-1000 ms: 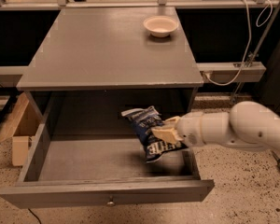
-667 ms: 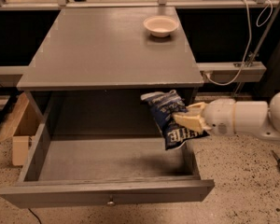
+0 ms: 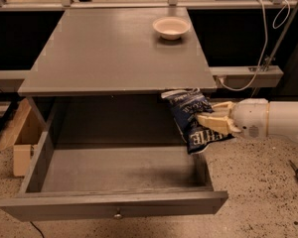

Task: Pick blue chip bag from top drawer and place on counter

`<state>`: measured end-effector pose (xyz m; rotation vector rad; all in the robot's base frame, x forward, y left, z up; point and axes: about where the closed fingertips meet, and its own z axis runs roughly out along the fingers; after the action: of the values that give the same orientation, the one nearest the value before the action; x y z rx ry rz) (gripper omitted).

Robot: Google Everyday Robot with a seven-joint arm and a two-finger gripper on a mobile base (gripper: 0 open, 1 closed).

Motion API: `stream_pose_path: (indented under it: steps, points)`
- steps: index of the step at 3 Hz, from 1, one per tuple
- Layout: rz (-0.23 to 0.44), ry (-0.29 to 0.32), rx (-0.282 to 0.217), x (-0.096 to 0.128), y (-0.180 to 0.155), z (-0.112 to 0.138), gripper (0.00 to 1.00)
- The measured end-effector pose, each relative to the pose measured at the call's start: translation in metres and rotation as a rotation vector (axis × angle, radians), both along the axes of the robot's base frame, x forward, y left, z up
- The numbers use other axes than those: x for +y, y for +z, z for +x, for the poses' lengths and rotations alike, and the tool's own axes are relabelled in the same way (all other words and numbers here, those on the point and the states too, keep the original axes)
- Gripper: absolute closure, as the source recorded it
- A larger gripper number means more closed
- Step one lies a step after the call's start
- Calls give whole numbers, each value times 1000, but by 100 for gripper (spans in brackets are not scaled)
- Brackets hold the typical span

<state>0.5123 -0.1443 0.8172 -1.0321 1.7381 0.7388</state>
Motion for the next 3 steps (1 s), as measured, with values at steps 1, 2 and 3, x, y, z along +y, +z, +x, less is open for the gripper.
stream_pose_path:
  steps: [1,2,3]
  points:
    - [-39,-24,-28,-1,14,8,100]
    - [-114,-51,-117,1,57,36,100]
    - [-185,-90,-184,9,104,73,100]
